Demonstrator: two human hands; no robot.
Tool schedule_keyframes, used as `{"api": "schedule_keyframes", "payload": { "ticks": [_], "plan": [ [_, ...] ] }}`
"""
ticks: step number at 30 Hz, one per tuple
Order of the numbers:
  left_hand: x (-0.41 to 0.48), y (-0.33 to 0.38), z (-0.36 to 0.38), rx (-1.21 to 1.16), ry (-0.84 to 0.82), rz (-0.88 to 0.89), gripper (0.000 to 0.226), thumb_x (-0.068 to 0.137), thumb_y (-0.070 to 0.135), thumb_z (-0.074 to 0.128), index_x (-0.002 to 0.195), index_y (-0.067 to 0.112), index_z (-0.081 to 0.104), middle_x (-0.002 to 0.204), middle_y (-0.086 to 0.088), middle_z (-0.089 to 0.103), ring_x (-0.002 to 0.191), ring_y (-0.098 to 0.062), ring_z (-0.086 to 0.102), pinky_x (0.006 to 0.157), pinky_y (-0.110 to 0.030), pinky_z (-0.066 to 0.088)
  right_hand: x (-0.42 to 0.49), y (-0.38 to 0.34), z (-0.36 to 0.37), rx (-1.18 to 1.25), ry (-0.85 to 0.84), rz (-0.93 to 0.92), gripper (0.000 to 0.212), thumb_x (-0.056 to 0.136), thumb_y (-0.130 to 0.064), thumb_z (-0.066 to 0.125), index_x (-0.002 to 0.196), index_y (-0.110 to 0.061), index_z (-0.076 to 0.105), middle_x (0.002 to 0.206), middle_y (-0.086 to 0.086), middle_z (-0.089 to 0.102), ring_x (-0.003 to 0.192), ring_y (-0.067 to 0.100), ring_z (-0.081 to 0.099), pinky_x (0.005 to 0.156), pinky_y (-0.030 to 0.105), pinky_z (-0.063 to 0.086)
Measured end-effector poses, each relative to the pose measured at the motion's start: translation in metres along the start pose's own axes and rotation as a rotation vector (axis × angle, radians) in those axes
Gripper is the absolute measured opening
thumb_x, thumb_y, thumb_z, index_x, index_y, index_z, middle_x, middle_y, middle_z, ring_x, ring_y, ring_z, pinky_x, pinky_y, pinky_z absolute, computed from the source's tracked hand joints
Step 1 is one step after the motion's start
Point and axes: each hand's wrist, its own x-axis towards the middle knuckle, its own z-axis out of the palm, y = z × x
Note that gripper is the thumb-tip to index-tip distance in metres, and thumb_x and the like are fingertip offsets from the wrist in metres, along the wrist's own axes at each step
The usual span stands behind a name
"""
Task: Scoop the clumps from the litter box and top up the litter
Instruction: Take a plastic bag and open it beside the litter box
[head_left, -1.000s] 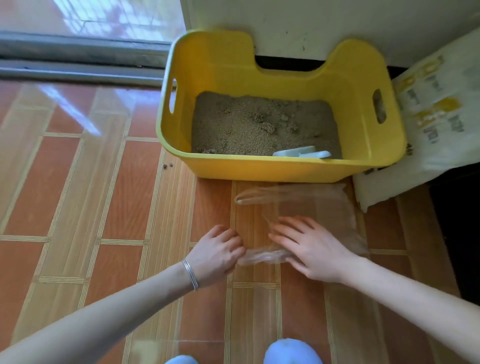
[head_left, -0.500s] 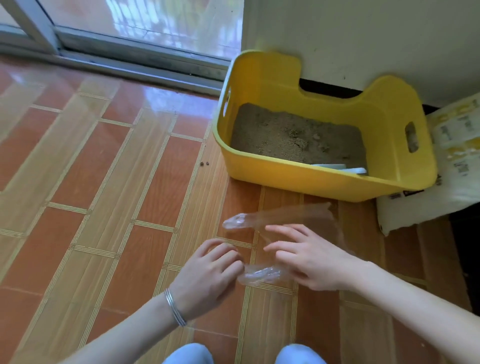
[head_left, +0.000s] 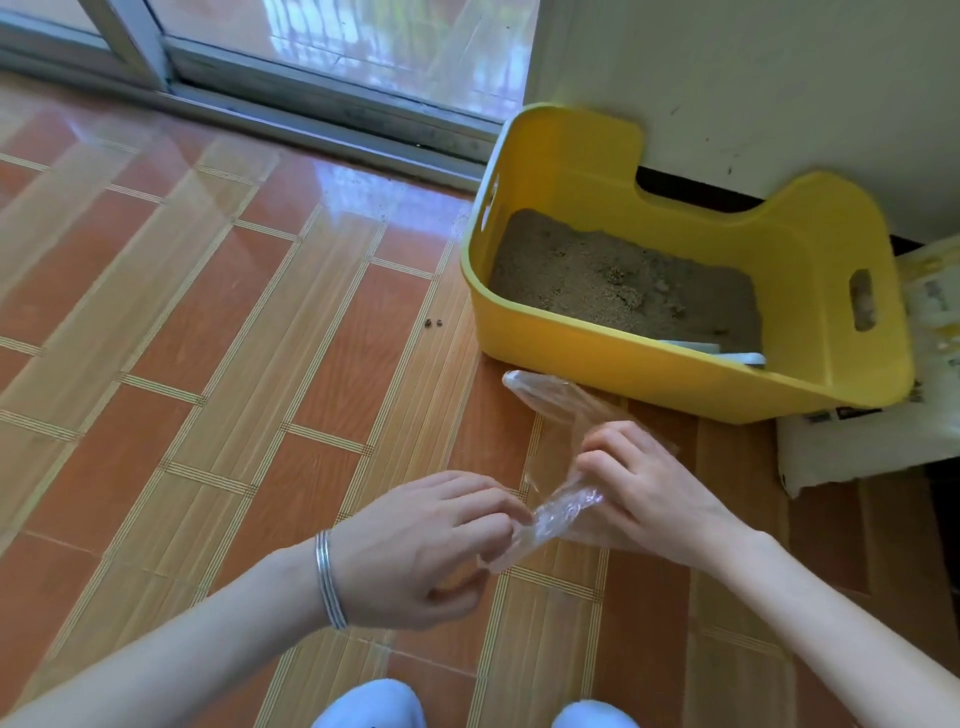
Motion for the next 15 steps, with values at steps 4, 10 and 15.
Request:
{"api": "schedule_keyframes", "payload": {
  "ticks": [4, 10, 15],
  "plan": [
    [0.006, -0.006, -0.007, -0.153, 0.084, -0.051, 0.035, 0.083, 0.010, 0.048, 0.118, 0.010, 0.053, 0.128, 0.000, 0.055, 0.119, -0.010, 0.049, 0.100, -0.026, 0.039, 0.000, -0.007, -0.001, 0.216, 0.106, -0.017, 0.016, 0.094, -0.018, 0.045, 0.089, -0.006, 0.053, 0.103, 0.008, 0.056, 0.096, 0.018, 0.052, 0.077, 0.026, 0.048],
    [0.014, -0.030, -0.022, 0.122, 0.068, -0.029, 0.044, 0.079, -0.001, 0.047, 0.121, 0.008, 0.058, 0.122, -0.004, 0.059, 0.111, -0.019, 0.055, 0.095, -0.030, 0.045, 0.004, -0.014, -0.010, 0.418, 0.160, -0.087, 0.022, 0.097, -0.025, 0.043, 0.088, -0.006, 0.050, 0.104, 0.010, 0.056, 0.096, 0.016, 0.055, 0.077, 0.024, 0.048],
    [0.018, -0.033, -0.032, -0.195, 0.131, -0.103, 0.035, 0.092, 0.023, 0.040, 0.118, 0.013, 0.061, 0.118, 0.004, 0.062, 0.111, -0.008, 0.055, 0.094, -0.028, 0.044, 0.004, -0.011, -0.011, 0.471, 0.199, -0.087, 0.025, 0.096, -0.022, 0.045, 0.083, -0.002, 0.053, 0.101, 0.012, 0.056, 0.099, 0.017, 0.056, 0.074, 0.030, 0.049]
  ]
}}
